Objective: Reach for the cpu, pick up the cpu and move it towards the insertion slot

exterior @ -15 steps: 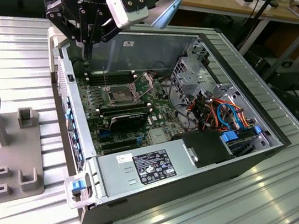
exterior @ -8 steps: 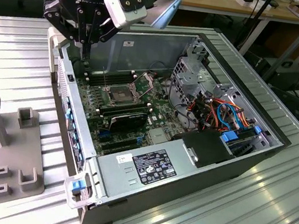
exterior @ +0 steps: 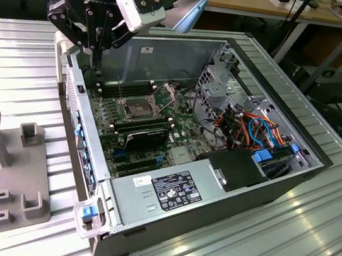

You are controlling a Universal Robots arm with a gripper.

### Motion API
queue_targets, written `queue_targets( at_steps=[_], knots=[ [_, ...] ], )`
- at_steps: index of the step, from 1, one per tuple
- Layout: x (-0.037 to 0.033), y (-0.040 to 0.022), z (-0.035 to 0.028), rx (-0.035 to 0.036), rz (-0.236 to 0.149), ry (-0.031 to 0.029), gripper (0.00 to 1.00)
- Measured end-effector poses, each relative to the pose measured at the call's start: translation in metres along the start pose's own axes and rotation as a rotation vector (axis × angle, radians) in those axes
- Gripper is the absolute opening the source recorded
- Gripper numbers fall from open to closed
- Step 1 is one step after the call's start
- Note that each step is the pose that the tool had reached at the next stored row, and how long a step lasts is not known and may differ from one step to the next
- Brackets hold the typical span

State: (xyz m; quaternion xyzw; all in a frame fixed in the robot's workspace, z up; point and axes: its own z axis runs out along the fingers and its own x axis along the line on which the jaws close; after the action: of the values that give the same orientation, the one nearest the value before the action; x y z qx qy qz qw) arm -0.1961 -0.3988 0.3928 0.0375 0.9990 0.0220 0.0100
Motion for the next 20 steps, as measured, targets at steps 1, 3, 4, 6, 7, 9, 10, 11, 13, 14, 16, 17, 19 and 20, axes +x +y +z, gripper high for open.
queue_targets(
  at_steps=[1,3,4,6,7,9,10,11,13,14,16,17,19,20],
  knots=[
    [0.0003,0.0000,0.0000,-0.0001,0.000,0.0000,0.11],
    [0.0010,-0.0001,0.0000,0.0000,0.000,0.0001,0.11],
    [0.0015,-0.0001,0.0000,0.0000,0.000,0.0002,0.11],
    [0.0018,-0.0002,0.0000,-0.0001,0.000,0.0001,0.11],
    [0.0021,-0.0002,0.0000,-0.0001,0.000,0.0001,0.11],
    [0.0028,-0.0002,0.0000,-0.0001,0.000,0.0000,0.11],
    [0.0031,-0.0002,0.0000,-0.0001,0.000,0.0001,0.11],
    [0.0033,-0.0003,0.0000,-0.0001,0.000,0.0001,0.11],
    [0.0040,-0.0003,0.0000,-0.0001,0.000,0.0001,0.11],
    [0.0042,-0.0003,0.0000,-0.0001,0.000,0.0001,0.11],
    [0.0052,-0.0004,-0.0001,-0.0001,0.000,0.0002,0.11],
    [0.0055,-0.0004,-0.0001,0.0000,0.000,0.0002,0.11],
    [0.0062,-0.0005,-0.0001,0.0000,0.000,0.0002,0.11],
    [0.0065,-0.0005,-0.0001,-0.0001,0.000,0.0002,0.11]
  ],
)
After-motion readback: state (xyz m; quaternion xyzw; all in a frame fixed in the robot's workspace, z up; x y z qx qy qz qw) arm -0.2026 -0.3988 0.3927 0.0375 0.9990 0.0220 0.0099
